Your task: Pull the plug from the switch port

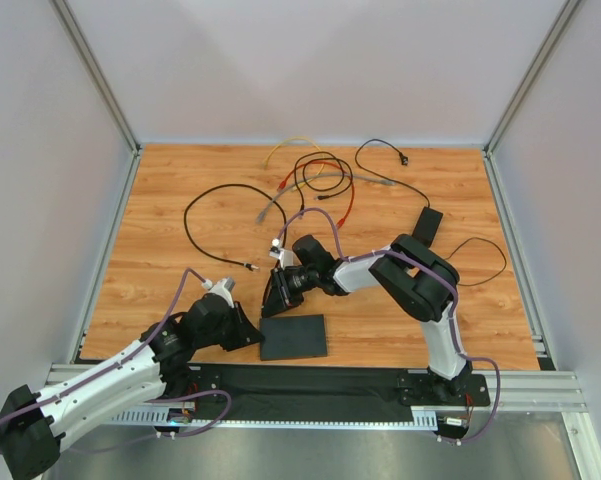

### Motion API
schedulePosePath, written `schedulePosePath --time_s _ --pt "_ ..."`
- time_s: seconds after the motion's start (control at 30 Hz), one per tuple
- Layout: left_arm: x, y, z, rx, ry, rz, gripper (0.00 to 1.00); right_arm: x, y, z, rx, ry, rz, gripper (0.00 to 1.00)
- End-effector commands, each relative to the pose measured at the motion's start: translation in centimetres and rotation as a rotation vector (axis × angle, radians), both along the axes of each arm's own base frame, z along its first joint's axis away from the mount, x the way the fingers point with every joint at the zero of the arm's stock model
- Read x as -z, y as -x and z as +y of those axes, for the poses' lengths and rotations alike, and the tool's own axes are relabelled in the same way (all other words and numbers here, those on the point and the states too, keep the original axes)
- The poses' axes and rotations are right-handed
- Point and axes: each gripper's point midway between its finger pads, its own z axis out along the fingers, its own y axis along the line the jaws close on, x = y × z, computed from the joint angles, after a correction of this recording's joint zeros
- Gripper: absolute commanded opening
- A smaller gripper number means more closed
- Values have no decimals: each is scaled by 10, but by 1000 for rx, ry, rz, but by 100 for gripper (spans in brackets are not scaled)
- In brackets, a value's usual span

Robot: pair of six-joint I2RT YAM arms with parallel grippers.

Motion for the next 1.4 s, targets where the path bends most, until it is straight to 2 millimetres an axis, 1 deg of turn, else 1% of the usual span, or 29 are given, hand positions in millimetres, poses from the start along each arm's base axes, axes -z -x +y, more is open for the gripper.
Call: schedulePosePath --time_s 0.0,0.03,0.07,0.13,0.4,0.73,1.0,1.13,1.2,1.37 --pt "1 3 -1 6 11 12 14 9 -3 4 4 19 -4 10" --pt "2 3 -1 4 10 13 14 9 -3 4 4 18 -3 8" --pt "2 3 -1 4 9 15 14 10 -3 4 6 21 -1 4" --pt "2 3 -1 5 10 13 14 11 -4 4 9 24 -2 0" --pt "2 3 -1 4 10 14 14 12 -8 2 39 34 -32 0" --pt "7 6 1 4 10 20 14 3 -14 2 73 4 -77 0" --pt "5 6 4 -3 16 10 14 0 -21 3 107 -20 -106 0" --pt "6 7 4 0 14 11 14 -6 -25 5 119 -41 -130 0" --pt "5 7 4 1 13 7 14 -6 -27 3 136 -37 -144 0" --pt "6 7 4 2 12 9 15 -18 -31 6 153 -82 -172 0"
